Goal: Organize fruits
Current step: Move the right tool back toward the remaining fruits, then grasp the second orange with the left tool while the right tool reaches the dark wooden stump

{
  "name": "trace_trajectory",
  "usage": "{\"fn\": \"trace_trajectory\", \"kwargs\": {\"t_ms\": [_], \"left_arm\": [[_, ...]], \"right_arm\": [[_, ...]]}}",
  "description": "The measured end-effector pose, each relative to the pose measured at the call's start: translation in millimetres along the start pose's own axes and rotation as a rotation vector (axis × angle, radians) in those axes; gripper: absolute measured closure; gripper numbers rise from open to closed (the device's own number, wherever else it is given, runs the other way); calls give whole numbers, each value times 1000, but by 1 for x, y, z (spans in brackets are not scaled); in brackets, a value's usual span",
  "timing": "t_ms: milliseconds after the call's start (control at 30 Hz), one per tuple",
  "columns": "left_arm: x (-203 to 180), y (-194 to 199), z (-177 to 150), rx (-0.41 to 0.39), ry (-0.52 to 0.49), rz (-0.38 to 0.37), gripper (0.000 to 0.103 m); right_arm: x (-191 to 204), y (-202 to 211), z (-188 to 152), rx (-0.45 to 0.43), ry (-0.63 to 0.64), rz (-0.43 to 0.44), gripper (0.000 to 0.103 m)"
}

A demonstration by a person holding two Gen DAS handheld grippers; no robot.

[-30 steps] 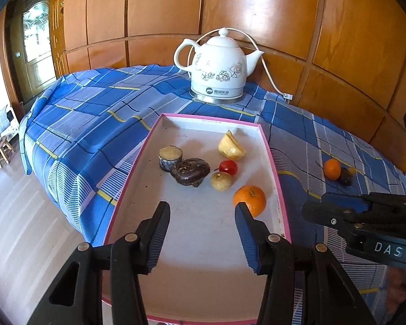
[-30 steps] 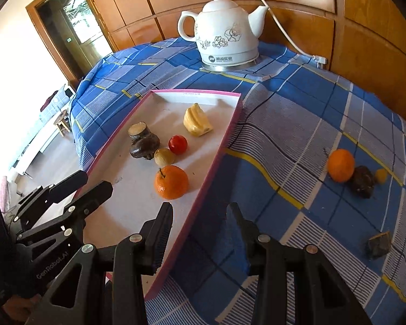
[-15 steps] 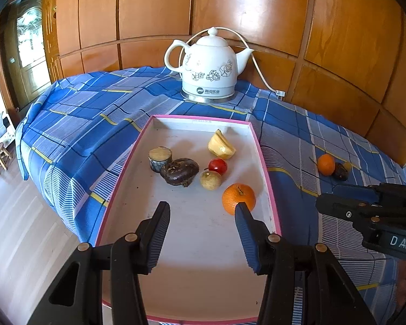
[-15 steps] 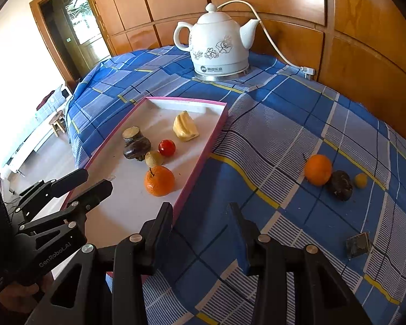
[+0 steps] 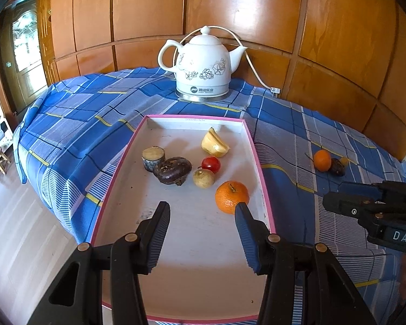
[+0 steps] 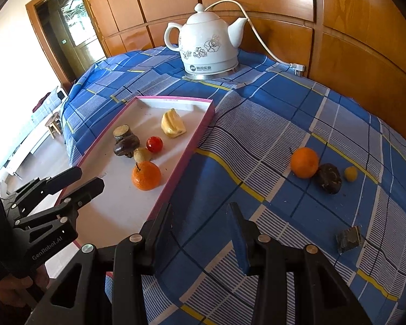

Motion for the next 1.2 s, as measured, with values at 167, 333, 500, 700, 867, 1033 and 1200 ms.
{"fn": "trace_trajectory", "kwargs": {"t_ms": [167, 333, 500, 700, 867, 1033, 1200], "left_arm": [[-1, 1, 0, -1, -5, -2, 52], [-4, 1, -1, -1, -12, -5, 52], [-7, 1, -2, 4, -19, -9, 52], [-11, 0, -3, 5, -32, -17, 52], [-13, 0, -3, 8, -39, -18, 52], [-17, 0, -3, 8, -53, -21, 52], [-25, 3, 0, 3, -76, -35, 52]], "right_arm": [[-13, 9, -2, -9, -13, -27, 61], [-37, 27, -4, -21, -34, -76, 61], [-65, 49, -4, -44, -69, -131, 61], [-97, 75, -5, -62, -94, -201, 61], [-131, 102, -7, -79, -135, -263, 61], [-167, 128, -11, -94, -171, -334, 61], [-212, 144, -25, -118, -266, -392, 61]]}}
Point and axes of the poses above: each gripper's, at about its wrist camera, not at the fingertips, and y roughly against the way its jaws point, x to its left, z to its top, the point moved 2 cm from there along -y, roughly the way its jaws point, and after that the axes turned 13 degrees about z, right-handed, at the moved point
